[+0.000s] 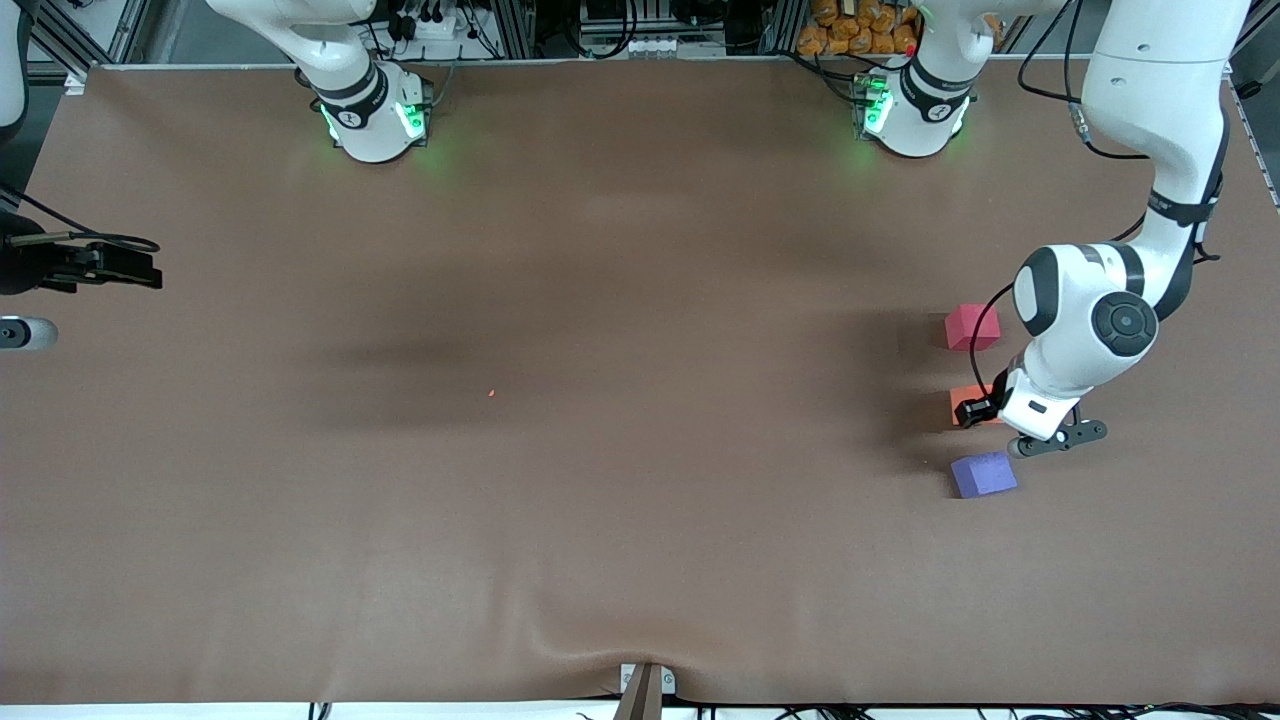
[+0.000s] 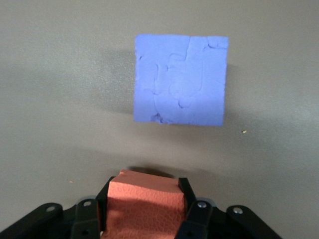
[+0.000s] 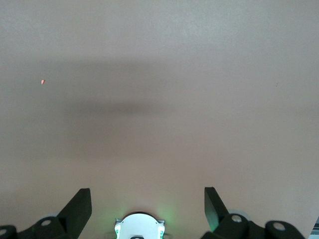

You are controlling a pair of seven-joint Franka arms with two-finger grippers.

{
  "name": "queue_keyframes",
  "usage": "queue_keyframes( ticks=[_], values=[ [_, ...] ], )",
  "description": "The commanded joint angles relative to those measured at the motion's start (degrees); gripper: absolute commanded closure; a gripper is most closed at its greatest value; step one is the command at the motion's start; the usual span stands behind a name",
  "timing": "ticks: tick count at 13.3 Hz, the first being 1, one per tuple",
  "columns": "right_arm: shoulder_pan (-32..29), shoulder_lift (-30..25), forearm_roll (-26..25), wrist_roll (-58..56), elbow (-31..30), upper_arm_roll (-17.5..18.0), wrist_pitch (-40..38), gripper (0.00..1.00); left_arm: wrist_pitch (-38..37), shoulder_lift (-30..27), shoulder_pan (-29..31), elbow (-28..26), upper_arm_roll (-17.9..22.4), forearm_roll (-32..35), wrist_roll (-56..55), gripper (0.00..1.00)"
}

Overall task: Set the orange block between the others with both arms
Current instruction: 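Lower the orange cube between the pink and blue cubes, left gripper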

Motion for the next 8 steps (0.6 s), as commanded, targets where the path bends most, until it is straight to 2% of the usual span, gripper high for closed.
queue_keyframes(
  ticks=[1, 8],
  values=[
    [-0.51, -0.26, 0.21, 0.89, 0.06, 0.48, 0.02, 0.00, 1.25, 0.18, 0.94, -0.41, -0.75, -1.09, 1.68, 1.00],
    [-0.16, 0.09, 0.48, 0.89, -0.11, 0.48, 1.25, 0.00, 1.34, 0.79, 2.17, -0.41, -0.75, -1.09, 5.82, 1.00]
  ],
)
